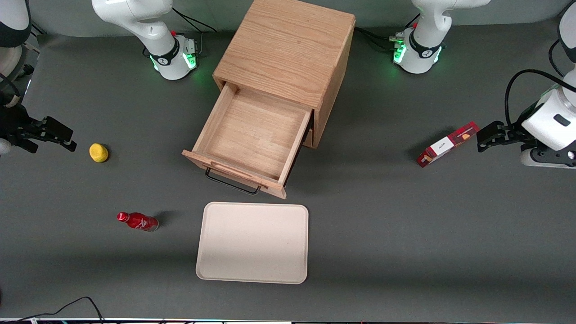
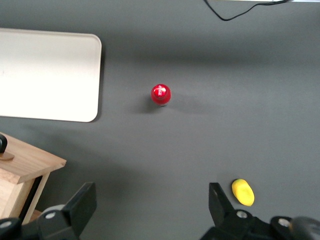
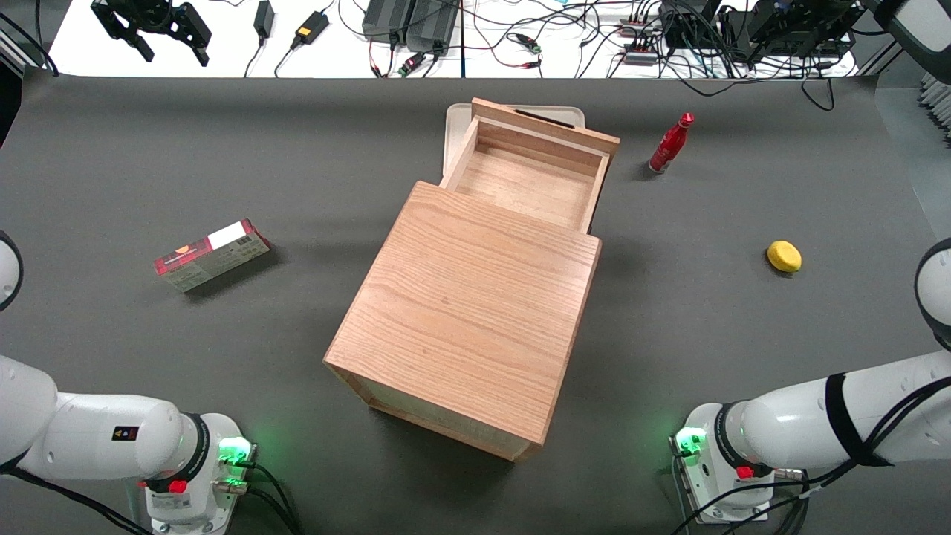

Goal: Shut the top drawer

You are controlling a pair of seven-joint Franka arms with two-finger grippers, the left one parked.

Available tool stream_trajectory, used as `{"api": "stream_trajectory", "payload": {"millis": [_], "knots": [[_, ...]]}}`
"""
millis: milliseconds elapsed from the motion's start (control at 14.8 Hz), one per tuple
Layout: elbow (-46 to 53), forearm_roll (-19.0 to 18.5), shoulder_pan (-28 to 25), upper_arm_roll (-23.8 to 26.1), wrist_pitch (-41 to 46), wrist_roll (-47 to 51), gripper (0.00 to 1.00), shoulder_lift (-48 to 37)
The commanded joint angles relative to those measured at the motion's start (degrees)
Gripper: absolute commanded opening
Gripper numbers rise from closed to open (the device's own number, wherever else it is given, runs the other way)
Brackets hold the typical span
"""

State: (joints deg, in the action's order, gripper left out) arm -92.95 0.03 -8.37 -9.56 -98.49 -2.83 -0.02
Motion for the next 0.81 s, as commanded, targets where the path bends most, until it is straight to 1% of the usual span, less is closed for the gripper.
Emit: {"api": "stream_trajectory", "payload": {"millis": [0, 135, 271, 339, 542, 745], "knots": [[8.63, -0.98, -2.51, 0.24, 5.22, -6.35, 1.0, 5.27], [18.98, -0.99, -4.02, 0.68, 10.05, -15.5, 1.0, 11.15], [27.0, -1.08, -3.93, 4.35, 13.58, -19.12, 1.0, 16.7], [28.69, -1.34, -4.02, 5.85, 13.59, -20.97, 1.0, 18.02], [34.05, -1.43, -4.02, 11.12, 13.15, -21.34, 1.0, 21.72], [36.34, -1.43, -4.02, 16.31, 12.54, -22.03, 1.0, 24.36]]}}
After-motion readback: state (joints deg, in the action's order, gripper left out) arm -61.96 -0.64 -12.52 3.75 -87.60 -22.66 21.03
